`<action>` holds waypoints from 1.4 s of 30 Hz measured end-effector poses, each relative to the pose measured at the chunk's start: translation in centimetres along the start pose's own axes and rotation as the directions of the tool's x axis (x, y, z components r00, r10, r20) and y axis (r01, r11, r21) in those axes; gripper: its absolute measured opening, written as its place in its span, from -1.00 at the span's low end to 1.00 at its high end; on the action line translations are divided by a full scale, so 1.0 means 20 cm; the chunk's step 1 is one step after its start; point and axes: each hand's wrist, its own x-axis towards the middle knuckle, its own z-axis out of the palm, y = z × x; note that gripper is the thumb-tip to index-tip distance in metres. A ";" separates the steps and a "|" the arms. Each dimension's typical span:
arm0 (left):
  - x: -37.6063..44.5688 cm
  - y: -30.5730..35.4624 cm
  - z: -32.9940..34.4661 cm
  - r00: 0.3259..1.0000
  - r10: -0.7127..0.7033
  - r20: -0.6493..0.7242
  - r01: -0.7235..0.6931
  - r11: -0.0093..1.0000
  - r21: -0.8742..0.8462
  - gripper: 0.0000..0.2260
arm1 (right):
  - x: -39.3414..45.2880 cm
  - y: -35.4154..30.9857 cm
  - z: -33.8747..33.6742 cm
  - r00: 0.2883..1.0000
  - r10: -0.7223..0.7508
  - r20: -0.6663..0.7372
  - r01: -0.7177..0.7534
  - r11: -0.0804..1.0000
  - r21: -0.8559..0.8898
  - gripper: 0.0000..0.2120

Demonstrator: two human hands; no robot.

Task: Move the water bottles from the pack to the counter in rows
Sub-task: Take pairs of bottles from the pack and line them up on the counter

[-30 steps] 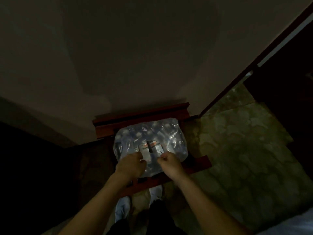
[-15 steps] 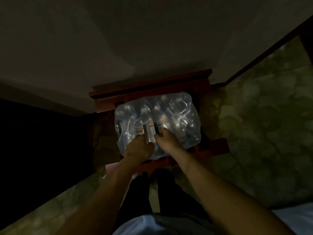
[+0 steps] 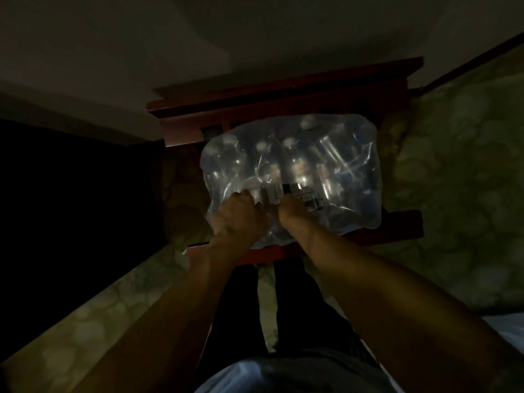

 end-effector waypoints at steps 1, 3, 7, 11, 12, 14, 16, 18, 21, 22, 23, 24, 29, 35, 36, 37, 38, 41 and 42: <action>0.00 0.00 -0.01 1.000 -0.008 0.004 0.008 1.000 0.029 -0.61 | 0.02 0.00 0.00 1.000 0.026 0.001 -0.026 1.000 0.005 -0.63; -0.01 0.01 -0.01 0.999 -0.028 0.020 0.026 0.998 0.064 -0.57 | 0.05 0.00 0.02 0.997 0.071 0.038 -0.073 0.996 0.042 -0.62; 0.01 0.01 -0.01 0.997 -0.060 0.049 0.060 0.998 0.006 -0.53 | 0.12 -0.03 0.08 0.994 0.091 0.059 -0.090 0.996 -0.022 -0.60; 0.01 0.02 -0.02 0.995 -0.089 0.044 0.089 0.996 0.004 -0.50 | 0.12 0.00 0.12 1.000 0.024 0.001 -0.024 1.000 -0.012 -0.49; -0.01 0.03 -0.01 0.995 -0.089 0.042 0.088 0.995 0.037 -0.47 | 0.11 0.00 0.11 1.000 0.012 -0.022 -0.012 1.000 0.001 -0.48; -0.03 0.05 0.00 0.993 -0.101 0.056 0.096 0.992 0.083 -0.42 | 0.05 0.00 0.06 0.997 0.001 -0.081 0.000 1.000 0.011 -0.47; -0.05 0.05 0.00 0.989 -0.121 0.085 0.111 0.988 0.112 -0.41 | -0.01 -0.01 0.01 0.997 -0.022 -0.069 0.024 0.999 0.040 -0.55; -0.06 0.05 -0.02 0.985 -0.127 0.114 0.111 0.984 0.137 -0.39 | -0.05 -0.01 -0.03 0.998 -0.055 -0.011 0.056 0.994 0.099 -0.65; -0.06 0.06 -0.04 0.979 -0.141 0.149 0.123 0.985 0.121 -0.39 | -0.13 -0.01 -0.08 0.992 -0.127 0.008 0.124 0.978 0.165 -0.71; -0.05 0.06 -0.02 0.979 -0.138 0.148 0.127 0.989 0.081 -0.42 | -0.14 -0.01 -0.09 0.991 -0.130 0.009 0.127 0.978 0.164 -0.70; -0.04 0.07 0.00 0.981 -0.133 0.141 0.131 0.991 0.023 -0.45 | -0.15 0.00 -0.09 0.992 -0.129 0.008 0.126 0.979 0.163 -0.69; -0.03 0.08 0.03 0.983 -0.137 0.125 0.141 0.990 -0.029 -0.48 | -0.16 0.01 -0.09 0.991 -0.131 0.007 0.128 0.979 0.159 -0.68; 0.03 0.08 0.07 0.960 -0.277 0.039 0.277 0.961 -0.011 -0.52 | -0.20 0.04 -0.04 0.998 -0.059 -0.028 0.064 0.949 0.309 -0.64; -0.02 0.05 0.12 0.990 -0.127 0.060 0.120 0.987 0.108 -0.44 | -0.21 0.12 -0.07 0.998 -0.066 -0.019 0.068 0.921 0.384 -0.73; -0.03 0.03 0.14 0.992 -0.125 0.035 0.118 0.982 0.150 -0.40 | -0.21 0.13 -0.08 0.996 -0.084 -0.026 0.088 0.921 0.380 -0.71; -0.04 0.02 0.15 0.993 -0.116 0.024 0.110 0.979 0.172 -0.36 | -0.21 0.13 -0.08 0.995 -0.092 -0.025 0.095 0.923 0.372 -0.69; -0.03 0.01 0.17 0.993 -0.114 0.023 0.108 0.977 0.183 -0.33 | -0.22 0.12 -0.09 0.994 -0.107 -0.022 0.108 0.925 0.363 -0.68; 0.01 0.05 0.20 0.983 -0.181 0.036 0.181 0.983 0.010 -0.31 | -0.23 0.12 -0.08 0.996 -0.090 -0.009 0.088 0.945 0.315 -0.59; 0.03 0.07 0.21 0.977 -0.213 0.024 0.214 0.976 -0.046 -0.32 | -0.24 0.12 -0.07 0.997 -0.079 -0.010 0.078 0.948 0.307 -0.57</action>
